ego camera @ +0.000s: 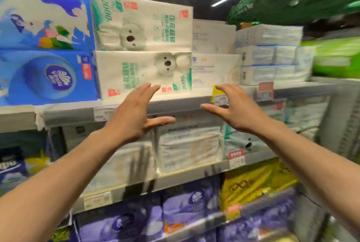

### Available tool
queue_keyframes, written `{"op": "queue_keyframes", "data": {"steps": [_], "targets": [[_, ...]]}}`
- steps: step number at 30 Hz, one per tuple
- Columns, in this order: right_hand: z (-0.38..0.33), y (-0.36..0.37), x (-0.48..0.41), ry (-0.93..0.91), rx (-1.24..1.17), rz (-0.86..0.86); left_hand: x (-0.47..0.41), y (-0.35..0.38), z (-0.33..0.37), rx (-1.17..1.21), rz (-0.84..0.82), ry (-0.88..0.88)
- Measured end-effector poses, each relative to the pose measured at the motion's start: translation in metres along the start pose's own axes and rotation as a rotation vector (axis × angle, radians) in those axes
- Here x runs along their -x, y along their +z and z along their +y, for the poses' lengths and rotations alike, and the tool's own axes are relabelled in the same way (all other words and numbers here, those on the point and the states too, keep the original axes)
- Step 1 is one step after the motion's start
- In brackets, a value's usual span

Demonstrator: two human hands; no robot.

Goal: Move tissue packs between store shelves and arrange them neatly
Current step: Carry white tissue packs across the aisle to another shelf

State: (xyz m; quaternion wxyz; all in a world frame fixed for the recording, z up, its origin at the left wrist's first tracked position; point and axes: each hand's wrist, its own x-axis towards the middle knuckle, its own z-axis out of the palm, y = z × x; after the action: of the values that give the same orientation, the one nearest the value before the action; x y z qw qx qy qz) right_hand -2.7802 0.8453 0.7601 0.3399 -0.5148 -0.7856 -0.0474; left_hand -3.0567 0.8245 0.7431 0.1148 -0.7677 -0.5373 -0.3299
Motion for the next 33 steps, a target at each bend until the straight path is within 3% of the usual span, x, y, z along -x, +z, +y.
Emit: {"op": "queue_keyframes", "data": {"steps": [11,23,33], "targets": [[0.109,-0.103,0.174,0.245,0.129,-0.061,0.020,0.095,0.196,0.218,-0.136,0.300],[0.300,-0.282,0.400,0.672,0.316,-0.121,0.028,0.241,0.519,0.461,-0.355,0.557],[0.455,-0.368,0.511,1.030,0.398,-0.094,0.001,0.359,0.743,0.556,-0.544,0.764]]}}
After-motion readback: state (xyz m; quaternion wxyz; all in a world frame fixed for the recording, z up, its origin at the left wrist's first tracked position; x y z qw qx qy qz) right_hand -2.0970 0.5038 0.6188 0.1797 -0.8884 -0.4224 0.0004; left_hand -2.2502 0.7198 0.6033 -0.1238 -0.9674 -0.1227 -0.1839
